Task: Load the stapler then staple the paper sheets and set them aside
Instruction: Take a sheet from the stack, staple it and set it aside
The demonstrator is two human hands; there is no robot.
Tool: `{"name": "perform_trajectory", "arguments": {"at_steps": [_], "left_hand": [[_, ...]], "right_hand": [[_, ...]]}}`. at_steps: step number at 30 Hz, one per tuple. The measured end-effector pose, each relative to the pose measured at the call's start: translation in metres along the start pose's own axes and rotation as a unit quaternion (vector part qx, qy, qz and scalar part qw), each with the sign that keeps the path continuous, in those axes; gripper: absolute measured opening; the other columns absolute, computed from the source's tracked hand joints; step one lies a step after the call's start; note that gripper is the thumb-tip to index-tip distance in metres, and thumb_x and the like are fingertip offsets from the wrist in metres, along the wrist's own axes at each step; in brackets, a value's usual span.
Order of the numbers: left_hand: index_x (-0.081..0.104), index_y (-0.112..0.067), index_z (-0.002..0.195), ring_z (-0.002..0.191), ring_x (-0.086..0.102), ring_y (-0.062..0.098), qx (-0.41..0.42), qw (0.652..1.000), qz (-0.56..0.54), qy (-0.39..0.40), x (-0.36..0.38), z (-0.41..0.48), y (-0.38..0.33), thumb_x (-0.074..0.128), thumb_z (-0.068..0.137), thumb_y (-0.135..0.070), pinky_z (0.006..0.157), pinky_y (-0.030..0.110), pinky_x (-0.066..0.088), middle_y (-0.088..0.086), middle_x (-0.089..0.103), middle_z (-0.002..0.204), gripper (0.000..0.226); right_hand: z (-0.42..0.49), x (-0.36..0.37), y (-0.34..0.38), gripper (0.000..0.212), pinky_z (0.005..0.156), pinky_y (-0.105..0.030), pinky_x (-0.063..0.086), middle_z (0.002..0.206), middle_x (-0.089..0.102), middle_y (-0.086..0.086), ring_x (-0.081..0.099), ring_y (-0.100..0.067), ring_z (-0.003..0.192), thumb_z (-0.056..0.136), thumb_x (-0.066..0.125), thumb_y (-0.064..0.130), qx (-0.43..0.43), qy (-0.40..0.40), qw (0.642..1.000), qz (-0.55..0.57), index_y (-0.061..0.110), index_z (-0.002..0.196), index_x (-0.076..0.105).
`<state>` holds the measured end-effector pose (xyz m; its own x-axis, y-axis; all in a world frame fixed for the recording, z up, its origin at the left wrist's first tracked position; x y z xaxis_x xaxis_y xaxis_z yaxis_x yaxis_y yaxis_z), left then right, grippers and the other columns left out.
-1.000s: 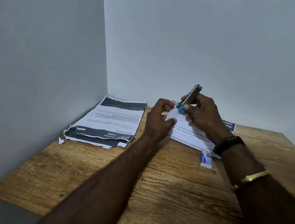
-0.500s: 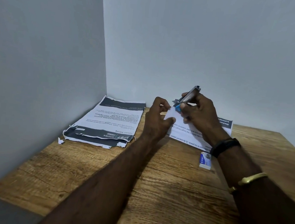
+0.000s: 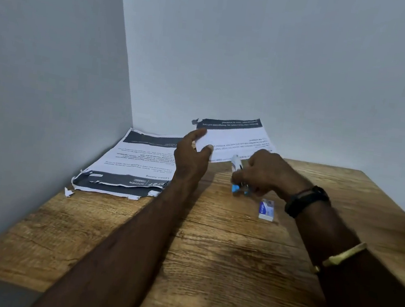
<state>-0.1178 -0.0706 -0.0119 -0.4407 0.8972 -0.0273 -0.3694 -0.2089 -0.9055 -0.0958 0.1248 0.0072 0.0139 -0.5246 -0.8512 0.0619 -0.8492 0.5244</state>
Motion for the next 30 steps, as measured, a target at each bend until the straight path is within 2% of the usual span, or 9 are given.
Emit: {"name": "perform_trajectory", "arguments": {"at_steps": [5,10,14,17,20,23,25,27,30], "left_hand": [[0.062,-0.011,0.135,0.135,0.054,0.017,-0.012,1.000,-0.020,0.005,0.001,-0.001,0.000,0.073,0.087,-0.004,0.117,0.036,0.041,0.006,0.062,0.141,0.051],[0.062,-0.010,0.136,0.135,0.054,0.023,-0.045,0.997,-0.067,0.001,0.000,0.000,0.005,0.074,0.087,-0.002,0.110,0.053,0.048,0.009,0.060,0.142,0.051],[0.063,-0.010,0.135,0.133,0.055,0.028,-0.067,0.993,-0.098,0.004,0.001,0.002,0.012,0.075,0.086,-0.001,0.109,0.055,0.049,0.010,0.060,0.140,0.052],[0.062,-0.010,0.136,0.133,0.056,0.032,-0.093,0.987,-0.131,0.012,0.004,0.003,0.016,0.075,0.086,0.001,0.107,0.054,0.051,0.011,0.059,0.141,0.053],[0.061,-0.009,0.137,0.129,0.059,0.034,-0.107,0.981,-0.159,0.024,0.006,0.002,0.016,0.073,0.086,0.005,0.104,0.052,0.054,0.013,0.060,0.139,0.054],[0.061,-0.008,0.136,0.127,0.061,0.033,-0.109,0.979,-0.165,0.049,0.012,-0.002,0.012,0.073,0.086,0.006,0.100,0.052,0.057,0.013,0.060,0.139,0.053],[0.063,-0.008,0.133,0.127,0.061,0.030,-0.106,0.978,-0.163,0.078,0.019,-0.007,0.009,0.072,0.087,0.006,0.095,0.047,0.060,0.011,0.059,0.138,0.049],[0.066,-0.009,0.128,0.125,0.062,0.025,-0.093,0.980,-0.145,0.102,0.026,-0.012,0.006,0.072,0.088,0.004,0.091,0.041,0.061,0.008,0.062,0.134,0.043],[0.071,-0.004,0.121,0.113,0.069,0.027,-0.087,0.985,-0.113,0.101,0.037,-0.018,0.002,0.072,0.088,0.003,0.081,0.036,0.063,0.015,0.069,0.126,0.033]], "right_hand": [[0.001,0.017,-0.003,0.038,0.051,-0.023,0.051,0.067,0.070,0.002,0.068,-0.015,0.059,0.059,0.085,0.047,0.015,0.004,0.993,-0.121,0.017,0.073,0.065],[0.005,0.023,-0.003,0.042,0.049,-0.022,0.038,0.067,0.058,0.005,0.055,-0.012,0.061,0.056,0.086,0.049,-0.001,-0.030,0.991,-0.129,0.018,0.061,0.058],[0.004,0.022,-0.007,0.044,0.055,-0.026,0.053,0.068,0.071,0.001,0.069,-0.016,0.060,0.064,0.088,0.054,0.014,-0.016,0.996,-0.083,0.016,0.067,0.067],[0.007,0.007,-0.023,0.031,0.062,-0.035,0.065,0.065,0.076,-0.006,0.074,-0.020,0.055,0.078,0.083,0.038,0.041,-0.043,0.996,0.071,0.009,0.078,0.075],[0.009,-0.006,-0.049,0.025,0.067,-0.039,0.066,0.086,0.077,-0.019,0.074,-0.025,0.061,0.080,0.078,0.023,0.082,-0.077,0.940,0.323,0.004,0.096,0.074],[0.011,-0.010,-0.069,0.032,0.070,-0.039,0.066,0.097,0.073,-0.020,0.076,-0.026,0.069,0.080,0.083,0.025,0.112,-0.128,0.864,0.473,0.003,0.101,0.070],[0.008,-0.021,-0.082,0.024,0.066,-0.035,0.065,0.100,0.074,-0.018,0.076,-0.024,0.069,0.081,0.083,0.015,0.112,-0.203,0.825,0.516,0.004,0.097,0.069],[0.003,-0.032,-0.093,0.034,0.058,-0.027,0.063,0.104,0.070,-0.013,0.076,-0.022,0.071,0.082,0.078,0.000,0.111,-0.263,0.792,0.540,0.007,0.111,0.062],[-0.004,-0.047,-0.104,0.047,0.050,-0.021,0.059,0.100,0.061,-0.007,0.075,-0.021,0.070,0.079,0.073,-0.013,0.102,-0.313,0.790,0.517,0.013,0.115,0.057]]}}
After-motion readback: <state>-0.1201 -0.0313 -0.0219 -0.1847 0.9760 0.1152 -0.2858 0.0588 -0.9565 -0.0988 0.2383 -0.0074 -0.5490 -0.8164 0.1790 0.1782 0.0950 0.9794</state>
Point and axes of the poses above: each hand's wrist, its own z-axis towards the middle knuckle, its own x-axis out of the palm, y = z × x, the point moved 9 cm from there along z, towards the middle knuckle
